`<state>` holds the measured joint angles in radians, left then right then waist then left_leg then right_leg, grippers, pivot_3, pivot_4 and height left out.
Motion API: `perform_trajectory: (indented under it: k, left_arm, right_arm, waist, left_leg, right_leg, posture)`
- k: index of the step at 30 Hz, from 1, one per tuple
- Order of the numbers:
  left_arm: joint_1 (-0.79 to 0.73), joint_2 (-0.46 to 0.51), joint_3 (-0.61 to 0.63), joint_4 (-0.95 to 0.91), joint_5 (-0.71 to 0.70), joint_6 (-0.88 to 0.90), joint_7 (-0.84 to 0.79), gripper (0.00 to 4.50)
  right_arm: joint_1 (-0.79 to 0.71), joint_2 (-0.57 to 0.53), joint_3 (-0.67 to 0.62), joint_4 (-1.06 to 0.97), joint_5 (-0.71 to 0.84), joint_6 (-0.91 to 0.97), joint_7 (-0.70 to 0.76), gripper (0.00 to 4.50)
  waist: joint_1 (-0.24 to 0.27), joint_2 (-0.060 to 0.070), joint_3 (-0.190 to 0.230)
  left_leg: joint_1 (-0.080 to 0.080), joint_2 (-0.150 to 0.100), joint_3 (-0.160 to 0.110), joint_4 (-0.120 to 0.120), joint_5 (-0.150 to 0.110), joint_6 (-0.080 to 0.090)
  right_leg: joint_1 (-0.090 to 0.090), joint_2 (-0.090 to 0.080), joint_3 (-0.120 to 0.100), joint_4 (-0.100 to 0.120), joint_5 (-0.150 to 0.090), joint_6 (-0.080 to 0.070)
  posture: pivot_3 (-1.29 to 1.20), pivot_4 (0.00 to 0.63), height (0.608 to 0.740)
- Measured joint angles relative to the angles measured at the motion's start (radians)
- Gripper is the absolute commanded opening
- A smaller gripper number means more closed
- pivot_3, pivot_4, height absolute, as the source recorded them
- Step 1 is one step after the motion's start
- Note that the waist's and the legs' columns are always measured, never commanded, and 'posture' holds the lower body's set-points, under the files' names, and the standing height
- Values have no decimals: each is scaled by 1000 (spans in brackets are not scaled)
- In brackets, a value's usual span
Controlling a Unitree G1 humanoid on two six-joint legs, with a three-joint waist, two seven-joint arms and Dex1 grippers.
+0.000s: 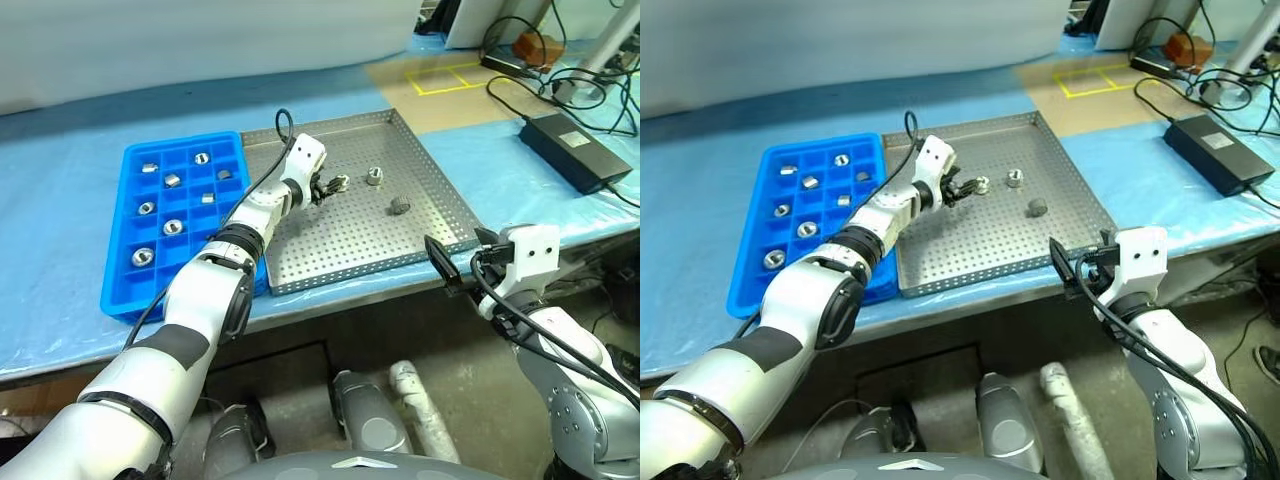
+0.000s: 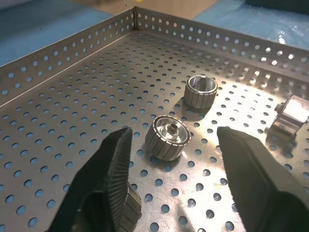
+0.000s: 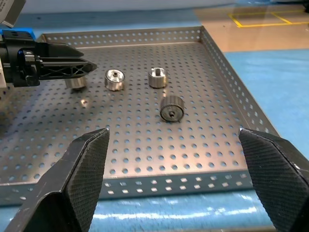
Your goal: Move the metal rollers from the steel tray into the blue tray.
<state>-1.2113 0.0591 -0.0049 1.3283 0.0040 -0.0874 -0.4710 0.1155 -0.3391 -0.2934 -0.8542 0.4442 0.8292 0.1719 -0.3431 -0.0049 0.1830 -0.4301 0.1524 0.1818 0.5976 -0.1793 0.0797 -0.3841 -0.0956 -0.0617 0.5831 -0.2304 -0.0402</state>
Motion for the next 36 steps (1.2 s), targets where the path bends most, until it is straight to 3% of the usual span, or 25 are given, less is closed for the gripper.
perform_trajectory:
  k: [1, 5, 16, 36]
  left_arm:
    - [-1, -2, 1, 1, 7, 7, 19, 4418]
    - [-7, 0, 3, 3, 28, 20, 80, 4418]
    - [-27, 17, 25, 3, 46, 46, 223, 4418]
    - [9, 64, 82, 0, 41, 89, 284, 4418]
  right_arm:
    - [13, 0, -2, -5, 1, 0, -1, 4423]
    - [32, 0, -16, -21, 2, 0, -4, 4423]
    - [54, -6, -38, -24, 4, -2, -7, 4423]
    - [4, -46, -16, 96, 3, -39, 54, 4423]
  waist:
    - [-8, 0, 0]
    - [-45, 0, 0]
    - [-113, 0, 0]
    - [-112, 1, 0]
  left_leg:
    - [0, 0, 0, 1, 0, 0]
    - [-4, -1, -4, 1, 0, 0]
    - [-8, -4, -7, 1, -1, 2]
    - [-10, -13, -11, 8, -6, 10]
  right_leg:
    - [0, 0, 0, -1, 1, 1]
    - [2, -1, -3, -9, 7, 11]
    - [2, -5, -10, -12, 7, 12]
    - [9, -16, -16, -12, 7, 14]
  posture:
    - [-944, 150, 740]
    - [-955, 150, 740]
    - [-919, 150, 740]
    - [-841, 150, 740]
